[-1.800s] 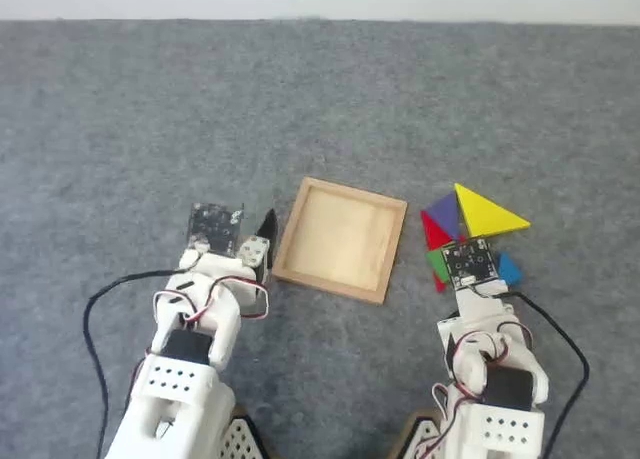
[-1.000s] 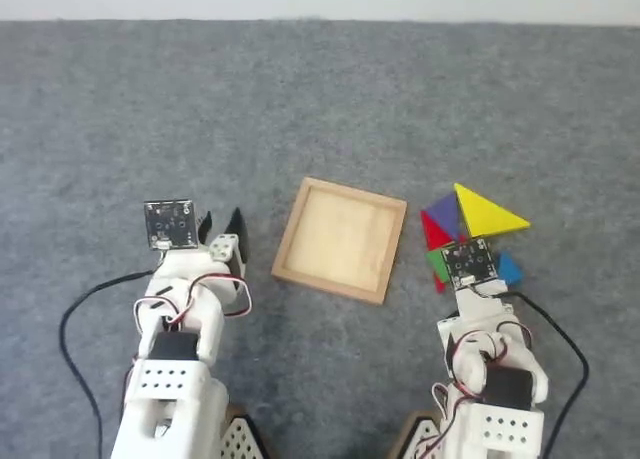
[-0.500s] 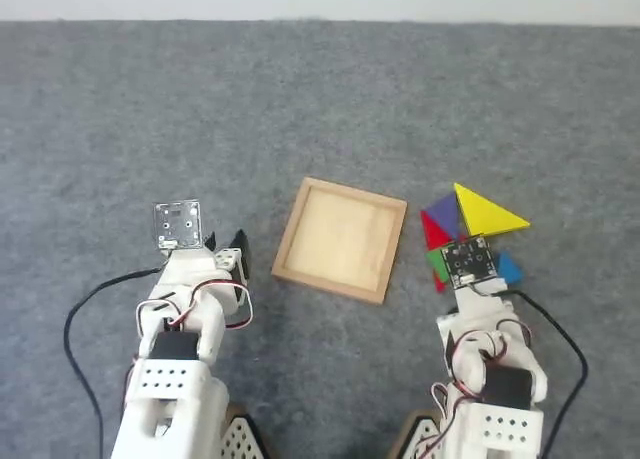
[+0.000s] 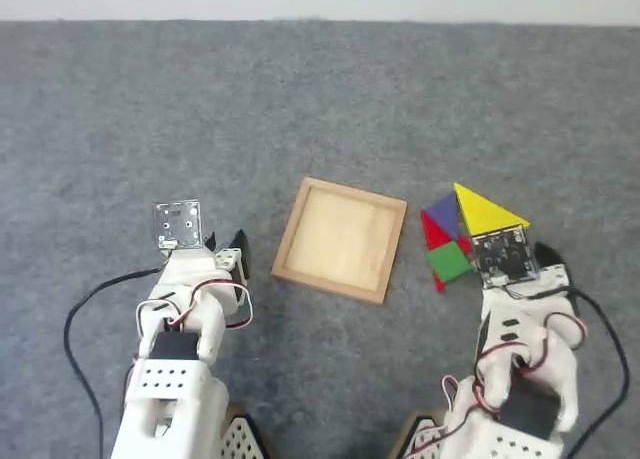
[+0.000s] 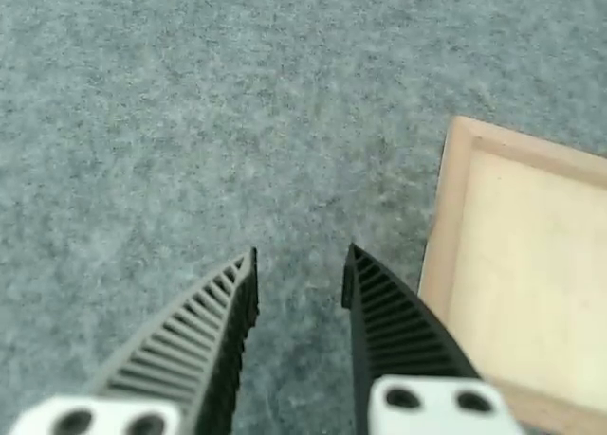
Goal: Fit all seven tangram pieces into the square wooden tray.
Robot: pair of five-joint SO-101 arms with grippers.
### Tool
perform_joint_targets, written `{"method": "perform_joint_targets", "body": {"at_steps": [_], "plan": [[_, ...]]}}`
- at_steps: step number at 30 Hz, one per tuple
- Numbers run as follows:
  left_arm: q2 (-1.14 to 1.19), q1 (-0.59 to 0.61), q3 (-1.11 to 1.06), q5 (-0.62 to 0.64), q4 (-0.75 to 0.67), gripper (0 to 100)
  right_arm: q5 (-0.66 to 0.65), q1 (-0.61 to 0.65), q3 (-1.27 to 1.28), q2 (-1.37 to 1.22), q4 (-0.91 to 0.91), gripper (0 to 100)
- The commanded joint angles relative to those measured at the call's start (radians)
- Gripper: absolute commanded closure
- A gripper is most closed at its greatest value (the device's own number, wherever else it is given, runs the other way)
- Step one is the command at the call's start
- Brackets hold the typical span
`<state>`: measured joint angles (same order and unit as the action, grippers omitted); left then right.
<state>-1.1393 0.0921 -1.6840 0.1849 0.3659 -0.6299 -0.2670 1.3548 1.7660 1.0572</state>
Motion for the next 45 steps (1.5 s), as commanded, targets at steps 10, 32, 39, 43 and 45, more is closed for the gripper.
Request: {"method": "perform_joint_targets", "body": {"at_steps": [10,32,39,43,45], "plan": [[-0.014,0.006,0.012,0.011,0.003,85,0.183,0.226,-0.763,-1.290,0.170,91.9],[-0.014,0.006,0.012,0.011,0.003,85,0.655,0.272,-0.830,-1.509,0.061,87.3],[-0.014,0.006,0.012,0.011,0.003,85,0.594,0.196,-1.103,-1.653,0.012,73.6],[-0.014,0.006,0.012,0.011,0.003,85,0.489,0.213,-1.372,-1.857,0.139,76.5],[-0.014,0.006,0.012,0.011,0.003,85,0.338,0.220,-1.471,-1.963,0.220,76.0]]}}
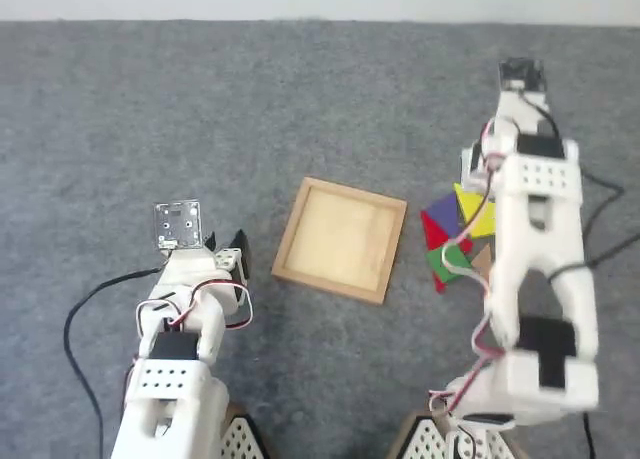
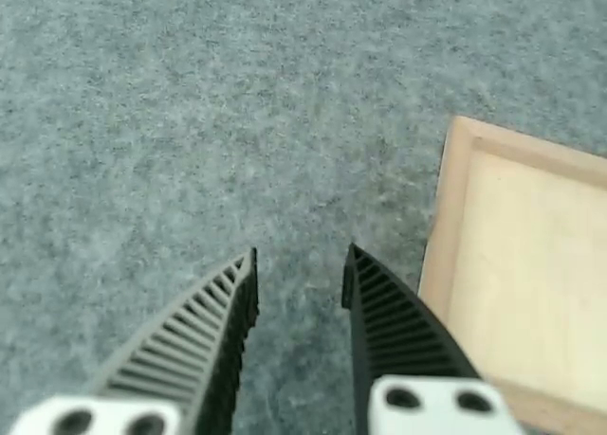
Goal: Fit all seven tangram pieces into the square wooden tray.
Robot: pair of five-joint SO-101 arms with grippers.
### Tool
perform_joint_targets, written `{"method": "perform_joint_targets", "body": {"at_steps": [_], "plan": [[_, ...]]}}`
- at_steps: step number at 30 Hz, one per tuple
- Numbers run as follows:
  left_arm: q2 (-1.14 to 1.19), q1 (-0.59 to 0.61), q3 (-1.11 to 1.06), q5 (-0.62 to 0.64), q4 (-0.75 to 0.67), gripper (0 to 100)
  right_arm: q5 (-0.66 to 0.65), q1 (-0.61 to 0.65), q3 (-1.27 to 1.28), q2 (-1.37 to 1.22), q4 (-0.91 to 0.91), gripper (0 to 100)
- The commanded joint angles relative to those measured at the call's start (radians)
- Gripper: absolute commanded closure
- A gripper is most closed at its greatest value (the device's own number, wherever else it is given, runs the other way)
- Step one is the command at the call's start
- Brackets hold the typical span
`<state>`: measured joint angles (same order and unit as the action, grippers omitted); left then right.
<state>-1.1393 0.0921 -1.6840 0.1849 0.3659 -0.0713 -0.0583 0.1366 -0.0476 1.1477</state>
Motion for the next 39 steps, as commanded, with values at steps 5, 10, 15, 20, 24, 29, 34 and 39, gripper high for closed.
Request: {"method": "perform_joint_targets", "body": {"at_steps": [5,10,15,20,24,29,34,39], "plan": [[-0.014,0.006,0.012,0.011,0.003,85,-0.713,-0.018,-0.396,-0.326,0.364,74.5],[-0.014,0.006,0.012,0.011,0.003,85,-0.858,-0.041,-0.404,-0.390,0.390,67.5],[-0.014,0.006,0.012,0.011,0.003,85,-0.888,-0.033,-0.373,-0.403,0.344,66.4],[-0.014,0.006,0.012,0.011,0.003,85,-0.887,0.019,-0.334,-0.432,0.283,66.4],[-0.014,0.006,0.012,0.011,0.003,85,-0.888,0.010,-0.330,-0.481,0.225,66.4],[-0.014,0.006,0.012,0.011,0.003,85,-0.885,0.013,-0.334,-0.533,0.188,66.5],[-0.014,0.006,0.012,0.011,0.003,85,-0.887,-0.004,-0.333,-0.544,0.188,66.5],[-0.014,0.006,0.012,0.011,0.003,85,-0.941,-0.030,-0.330,-0.541,0.203,66.5]]}}
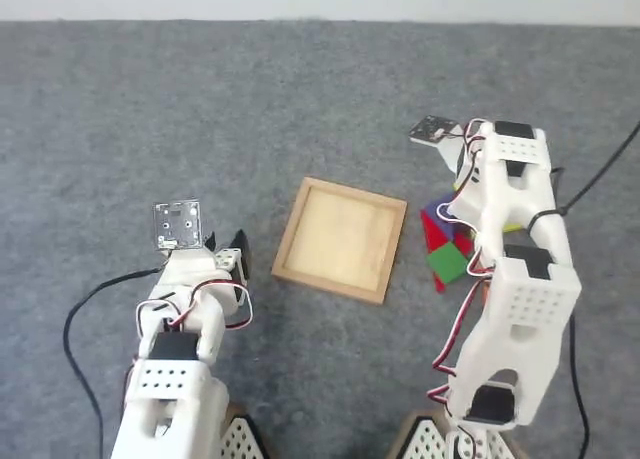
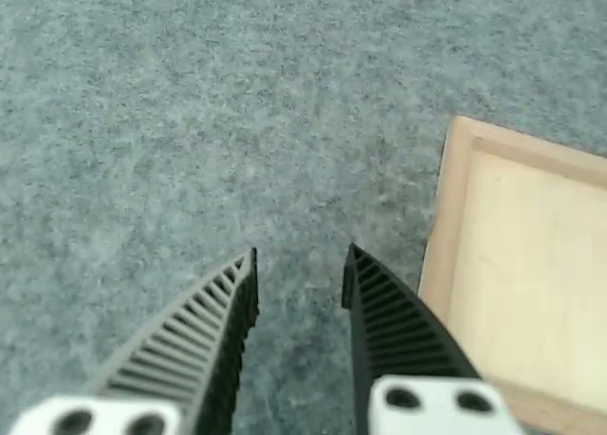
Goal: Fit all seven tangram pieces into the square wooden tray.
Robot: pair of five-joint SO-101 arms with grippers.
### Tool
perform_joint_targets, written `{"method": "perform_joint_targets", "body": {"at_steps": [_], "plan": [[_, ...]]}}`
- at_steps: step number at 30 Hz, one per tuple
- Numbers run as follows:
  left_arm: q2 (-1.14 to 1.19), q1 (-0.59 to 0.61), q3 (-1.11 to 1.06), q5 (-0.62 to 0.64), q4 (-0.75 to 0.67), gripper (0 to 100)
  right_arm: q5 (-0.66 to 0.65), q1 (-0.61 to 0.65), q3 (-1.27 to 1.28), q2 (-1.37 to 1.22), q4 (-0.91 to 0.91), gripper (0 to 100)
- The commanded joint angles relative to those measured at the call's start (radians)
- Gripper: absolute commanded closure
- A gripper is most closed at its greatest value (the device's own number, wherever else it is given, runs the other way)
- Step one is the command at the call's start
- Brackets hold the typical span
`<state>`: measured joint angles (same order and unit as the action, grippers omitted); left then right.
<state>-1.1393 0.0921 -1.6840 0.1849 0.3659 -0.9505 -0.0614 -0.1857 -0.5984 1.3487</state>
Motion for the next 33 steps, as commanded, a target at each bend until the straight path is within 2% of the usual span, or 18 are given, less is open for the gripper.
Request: {"method": "perform_joint_targets", "body": {"at_steps": [1,10,15,33], "plan": [[-0.014,0.006,0.012,0.011,0.003,85,-0.083,-0.031,-0.008,0.010,0.012,66.5],[-0.014,0.006,0.012,0.011,0.003,85,-0.137,-0.035,-0.009,0.012,0.064,66.5],[-0.014,0.006,0.012,0.011,0.003,85,-0.209,-0.033,-0.018,0.018,0.134,66.5],[-0.014,0.006,0.012,0.011,0.003,85,-0.209,-0.067,-0.020,-0.027,0.090,66.7]]}}
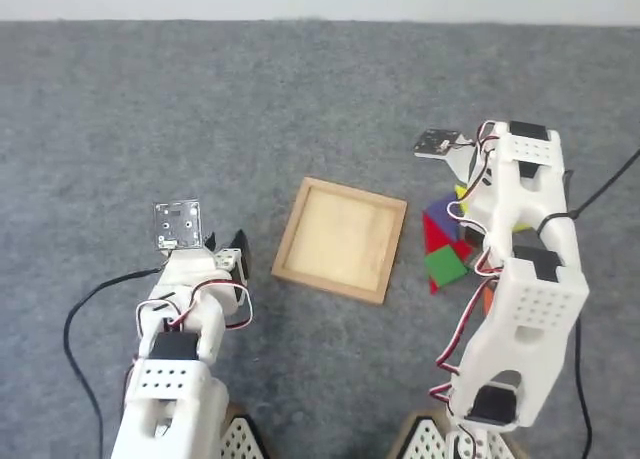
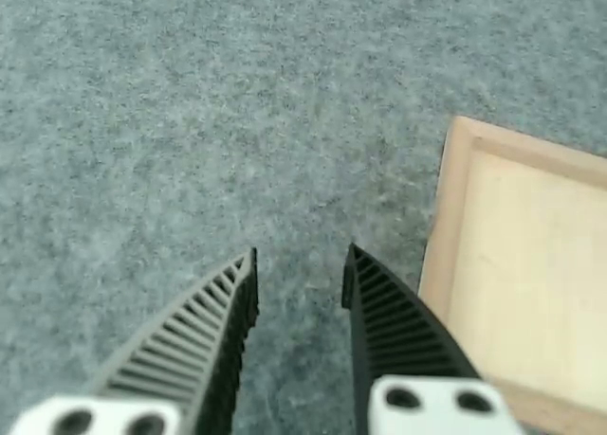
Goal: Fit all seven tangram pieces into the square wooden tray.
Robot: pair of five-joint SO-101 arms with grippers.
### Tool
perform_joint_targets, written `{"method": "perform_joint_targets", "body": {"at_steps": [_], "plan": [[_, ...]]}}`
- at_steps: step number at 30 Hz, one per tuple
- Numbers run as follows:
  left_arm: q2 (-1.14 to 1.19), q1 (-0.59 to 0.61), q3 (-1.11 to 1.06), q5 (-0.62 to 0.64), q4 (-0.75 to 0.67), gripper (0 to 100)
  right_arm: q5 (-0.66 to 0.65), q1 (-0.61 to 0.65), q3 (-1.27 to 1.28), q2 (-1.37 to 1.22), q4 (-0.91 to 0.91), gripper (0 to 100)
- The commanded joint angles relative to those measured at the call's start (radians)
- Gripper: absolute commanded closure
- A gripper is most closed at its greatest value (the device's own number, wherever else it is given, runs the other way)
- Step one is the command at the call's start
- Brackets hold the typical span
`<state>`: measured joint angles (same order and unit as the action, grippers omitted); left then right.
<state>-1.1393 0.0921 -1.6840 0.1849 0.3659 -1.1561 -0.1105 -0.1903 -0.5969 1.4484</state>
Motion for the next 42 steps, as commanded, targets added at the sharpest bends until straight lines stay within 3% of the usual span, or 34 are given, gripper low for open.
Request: {"method": "perform_joint_targets", "body": {"at_steps": [1,4,15,20,26,31,37,42], "plan": [[-0.014,0.006,0.012,0.011,0.003,85,-0.003,-0.016,-0.018,-0.039,-0.010,66.7],[-0.014,0.006,0.012,0.011,0.003,85,-0.002,-0.016,-0.029,-0.051,-0.010,68.3],[-0.014,0.006,0.012,0.011,0.003,85,0.054,-0.016,-0.052,-0.054,-0.010,93.2],[-0.014,0.006,0.012,0.011,0.003,85,0.064,-0.008,-0.068,-0.048,0.001,94.6],[-0.014,0.006,0.012,0.011,0.003,85,0.242,-0.004,-0.147,-0.048,0.002,94.6],[-0.014,0.006,0.012,0.011,0.003,85,0.499,-0.008,-0.252,-0.050,0.016,94.6],[-0.014,0.006,0.012,0.011,0.003,85,0.582,-0.137,-0.354,-0.059,0.031,94.8],[-0.014,0.006,0.012,0.011,0.003,85,0.775,-0.124,-0.400,-0.048,0.082,94.6]]}}
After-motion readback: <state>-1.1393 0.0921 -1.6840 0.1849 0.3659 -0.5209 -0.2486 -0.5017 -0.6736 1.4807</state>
